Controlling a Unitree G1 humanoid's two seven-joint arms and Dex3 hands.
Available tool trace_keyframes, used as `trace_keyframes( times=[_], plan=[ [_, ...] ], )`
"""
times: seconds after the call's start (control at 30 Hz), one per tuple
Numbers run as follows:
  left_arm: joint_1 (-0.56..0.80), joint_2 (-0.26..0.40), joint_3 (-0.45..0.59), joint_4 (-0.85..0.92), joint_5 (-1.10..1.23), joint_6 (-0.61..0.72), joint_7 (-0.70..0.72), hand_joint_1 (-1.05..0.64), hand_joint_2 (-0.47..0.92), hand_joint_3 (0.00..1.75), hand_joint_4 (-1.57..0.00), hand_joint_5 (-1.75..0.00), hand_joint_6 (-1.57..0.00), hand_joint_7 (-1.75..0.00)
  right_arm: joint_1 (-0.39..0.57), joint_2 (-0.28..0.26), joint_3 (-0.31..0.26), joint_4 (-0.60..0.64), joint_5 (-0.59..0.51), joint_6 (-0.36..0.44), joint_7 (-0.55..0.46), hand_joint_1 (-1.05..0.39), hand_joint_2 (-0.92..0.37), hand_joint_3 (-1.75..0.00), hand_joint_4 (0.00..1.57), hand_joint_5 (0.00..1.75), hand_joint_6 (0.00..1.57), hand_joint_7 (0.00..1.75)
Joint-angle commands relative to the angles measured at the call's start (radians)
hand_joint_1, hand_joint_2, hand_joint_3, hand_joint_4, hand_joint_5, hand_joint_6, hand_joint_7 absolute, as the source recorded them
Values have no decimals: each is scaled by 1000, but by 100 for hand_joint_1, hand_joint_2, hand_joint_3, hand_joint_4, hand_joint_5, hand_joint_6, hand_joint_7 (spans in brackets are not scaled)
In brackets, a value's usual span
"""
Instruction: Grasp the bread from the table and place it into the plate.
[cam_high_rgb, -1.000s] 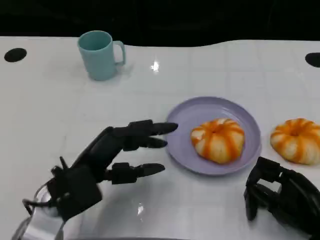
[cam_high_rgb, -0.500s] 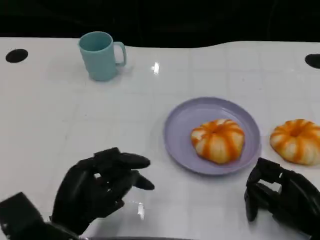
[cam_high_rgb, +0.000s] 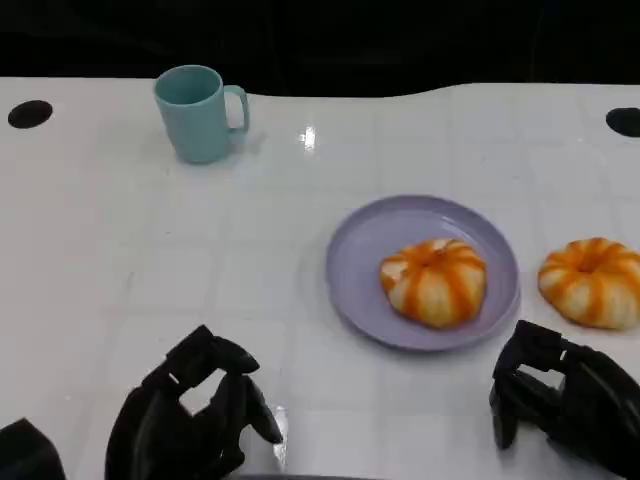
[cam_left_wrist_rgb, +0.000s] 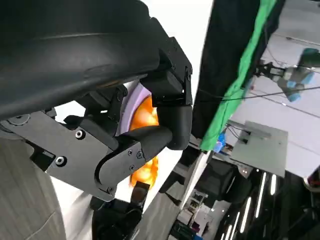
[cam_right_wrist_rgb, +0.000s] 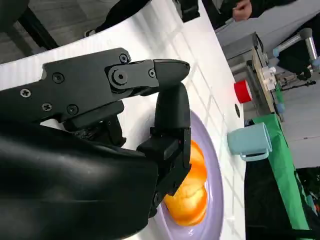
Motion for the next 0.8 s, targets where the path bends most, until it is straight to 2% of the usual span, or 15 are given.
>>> trace_keyframes(
  times=[0.03, 0.17, 0.3, 0.4, 0.5, 0.77, 0.8],
  plan=[
    [36, -6, 18, -36, -4, 41, 14, -37, 65, 101, -80, -175, -63, -171, 19, -18, -2, -27, 4, 0, -2, -58, -92, -23, 72, 174, 66, 152],
    [52, -16, 23, -47, -3, 74, 13, -35, 58, 111, -82, -175, -66, -169, 22, -19, -2, -33, 2, 8, -11, -59, -92, -21, 73, 173, 67, 150],
    [48, -22, 32, -40, 0, 75, -6, -35, 57, 114, -82, -175, -66, -168, 23, -19, -2, -31, 1, 3, -10, -58, -92, -22, 74, 173, 67, 150],
    [36, -19, 40, -23, 4, 48, -37, -41, 71, 78, -79, -175, -65, -165, 21, -20, -3, -25, 3, -2, -5, -60, -92, -21, 73, 172, 67, 149],
    [29, -23, 48, -22, 9, 34, -44, -42, 79, 64, -78, -175, -65, -162, 21, -19, -7, -30, 9, 17, -10, -59, -92, -20, 74, 172, 69, 149],
    [10, -20, 63, -10, 2, 40, -67, -40, 73, 74, -76, -173, -67, -159, 17, -23, -5, -23, 1, 5, -10, -59, -92, -21, 73, 173, 67, 149],
    [8, -19, 64, -8, 7, 38, -66, -38, 69, 84, -78, -173, -68, -160, 17, -23, -4, -21, -1, 1, -9, -59, -92, -22, 73, 173, 67, 150]
  ],
)
